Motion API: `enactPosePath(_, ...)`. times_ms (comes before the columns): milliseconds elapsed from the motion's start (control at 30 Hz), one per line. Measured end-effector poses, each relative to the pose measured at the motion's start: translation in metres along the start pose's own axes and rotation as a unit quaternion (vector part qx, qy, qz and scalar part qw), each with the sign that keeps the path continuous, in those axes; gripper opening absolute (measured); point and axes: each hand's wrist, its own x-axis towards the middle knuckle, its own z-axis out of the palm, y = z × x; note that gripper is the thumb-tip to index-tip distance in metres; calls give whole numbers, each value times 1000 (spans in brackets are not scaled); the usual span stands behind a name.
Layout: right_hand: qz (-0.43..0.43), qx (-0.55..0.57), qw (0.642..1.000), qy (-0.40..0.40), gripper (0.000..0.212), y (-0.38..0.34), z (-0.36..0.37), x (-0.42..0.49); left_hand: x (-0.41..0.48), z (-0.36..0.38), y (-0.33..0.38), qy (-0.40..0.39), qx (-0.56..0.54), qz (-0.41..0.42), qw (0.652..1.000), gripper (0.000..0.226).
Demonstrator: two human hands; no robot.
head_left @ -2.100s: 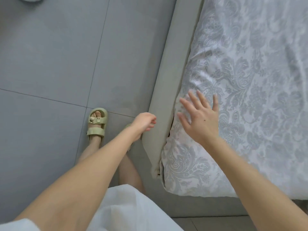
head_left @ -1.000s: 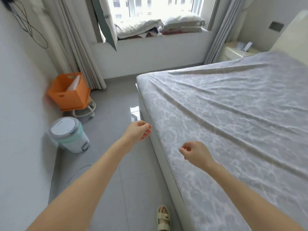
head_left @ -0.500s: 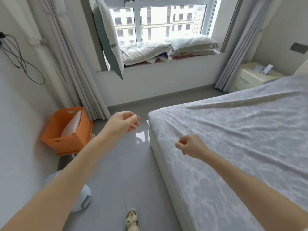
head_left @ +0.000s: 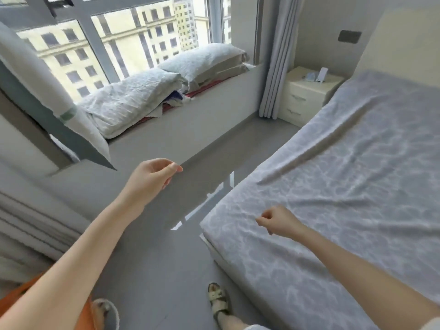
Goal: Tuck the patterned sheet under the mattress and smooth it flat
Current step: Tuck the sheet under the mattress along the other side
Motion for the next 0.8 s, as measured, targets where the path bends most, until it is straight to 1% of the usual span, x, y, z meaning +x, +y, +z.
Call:
enactPosePath(100, 50, 18, 999, 12, 39, -15, -8, 76, 88, -17, -21, -17, 6, -1, 1000, 26)
enactPosePath(200, 96, 44, 994, 39, 34, -36, -17, 143, 172, -31, -37, -53, 24, -12, 998, 26)
enactPosePath(333, 162, 88, 980, 69, 33, -63, -19, 217, 273, -42, -57, -105, 39, -22, 993, 25)
enactPosePath(433, 205, 118, 967, 92, 37, -78, -17, 274, 354, -41, -72, -144, 40, -28, 988, 23)
enactPosePath(500, 240, 139, 954, 117, 38, -83, -14, 310, 406, -35, -82, -182, 48, -29, 982, 20)
enactPosePath(633, 307, 190, 915, 177, 29, -90, 0, 366, 499, -12, -101, -254, 16, -35, 966, 16)
enactPosePath(800, 374, 209, 879, 211, 31, -89, 12, 408, 580, 55, -130, -322, -23, -90, 942, 14)
